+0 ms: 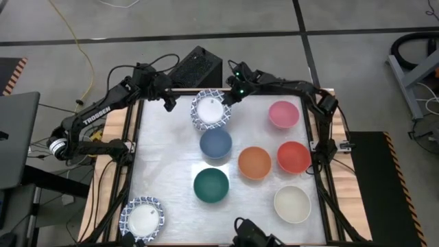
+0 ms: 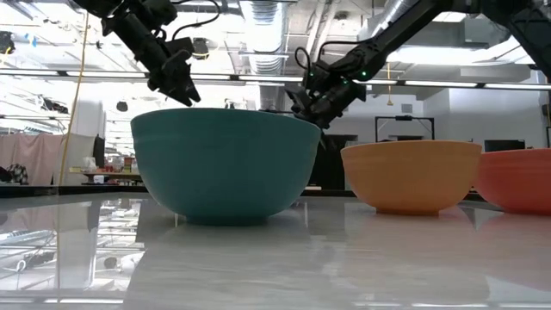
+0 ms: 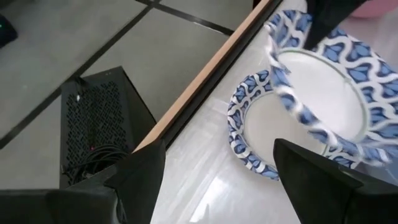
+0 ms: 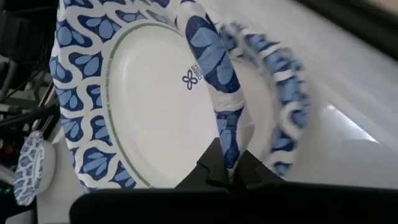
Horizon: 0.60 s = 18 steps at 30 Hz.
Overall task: Nest bowls inside each other
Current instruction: Stack the white bowl on top of the other white bowl
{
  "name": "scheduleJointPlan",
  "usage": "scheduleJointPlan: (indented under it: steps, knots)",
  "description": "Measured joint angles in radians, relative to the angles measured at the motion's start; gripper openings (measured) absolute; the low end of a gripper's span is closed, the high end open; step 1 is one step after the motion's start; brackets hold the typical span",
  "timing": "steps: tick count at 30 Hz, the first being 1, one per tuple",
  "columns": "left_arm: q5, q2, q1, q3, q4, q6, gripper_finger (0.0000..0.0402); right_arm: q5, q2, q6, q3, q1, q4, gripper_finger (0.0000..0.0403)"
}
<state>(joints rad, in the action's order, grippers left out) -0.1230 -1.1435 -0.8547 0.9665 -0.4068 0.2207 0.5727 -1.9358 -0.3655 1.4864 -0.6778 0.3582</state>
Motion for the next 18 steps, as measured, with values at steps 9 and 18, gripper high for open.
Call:
scheduleJointPlan:
  steps: [9,18]
  knots:
    - [0.026,0.0,0.0,0.0,0.001,0.001,0.0289,0.002,0.0,-0.045,0.001,-0.018,-0.054,0.0004]
    - [0.051,0.0,-0.029,0.0,0.007,-0.014,0.0289,-0.024,-0.06,-0.044,0.138,-0.037,0.067,0.0004]
